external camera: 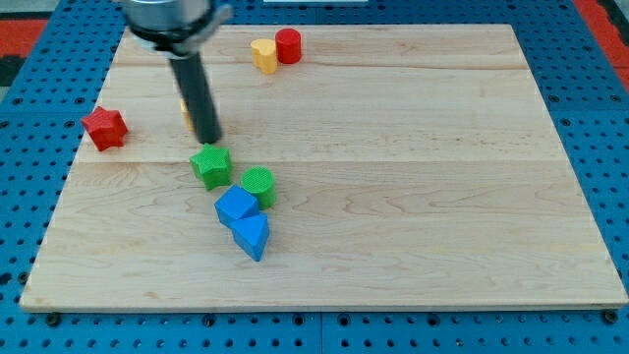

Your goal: Push the blue triangle up a bit

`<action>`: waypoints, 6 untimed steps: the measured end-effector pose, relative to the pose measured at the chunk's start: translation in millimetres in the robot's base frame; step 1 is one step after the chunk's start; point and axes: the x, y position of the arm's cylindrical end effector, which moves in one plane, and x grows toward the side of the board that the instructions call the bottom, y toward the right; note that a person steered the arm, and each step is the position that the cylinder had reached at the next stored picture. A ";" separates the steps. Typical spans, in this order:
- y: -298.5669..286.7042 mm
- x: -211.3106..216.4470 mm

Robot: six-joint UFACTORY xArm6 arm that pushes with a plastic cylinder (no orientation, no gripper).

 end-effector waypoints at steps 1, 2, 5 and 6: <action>26.9 -16.4; 19.0 -51.0; -29.6 -16.5; 78.5 49.6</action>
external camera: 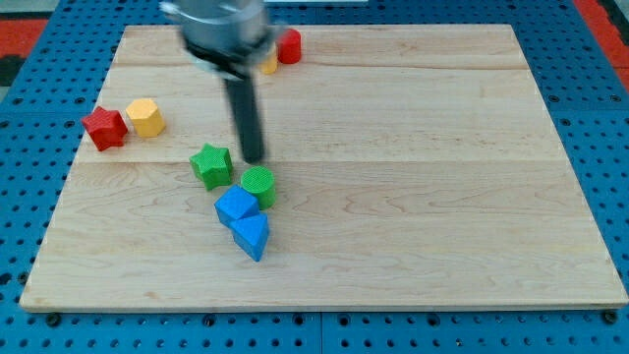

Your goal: Push the blue triangle up a bit

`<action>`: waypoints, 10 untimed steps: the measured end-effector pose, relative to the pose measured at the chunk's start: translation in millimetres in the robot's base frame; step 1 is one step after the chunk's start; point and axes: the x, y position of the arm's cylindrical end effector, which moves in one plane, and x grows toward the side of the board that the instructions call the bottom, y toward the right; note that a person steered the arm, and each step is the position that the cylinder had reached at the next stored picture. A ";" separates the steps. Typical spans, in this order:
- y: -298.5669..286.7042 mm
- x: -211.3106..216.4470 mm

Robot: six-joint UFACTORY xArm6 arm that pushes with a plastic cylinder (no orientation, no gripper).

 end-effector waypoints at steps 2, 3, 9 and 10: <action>85.3 134.7; 29.7 149.4; 0.1 119.1; 17.7 109.8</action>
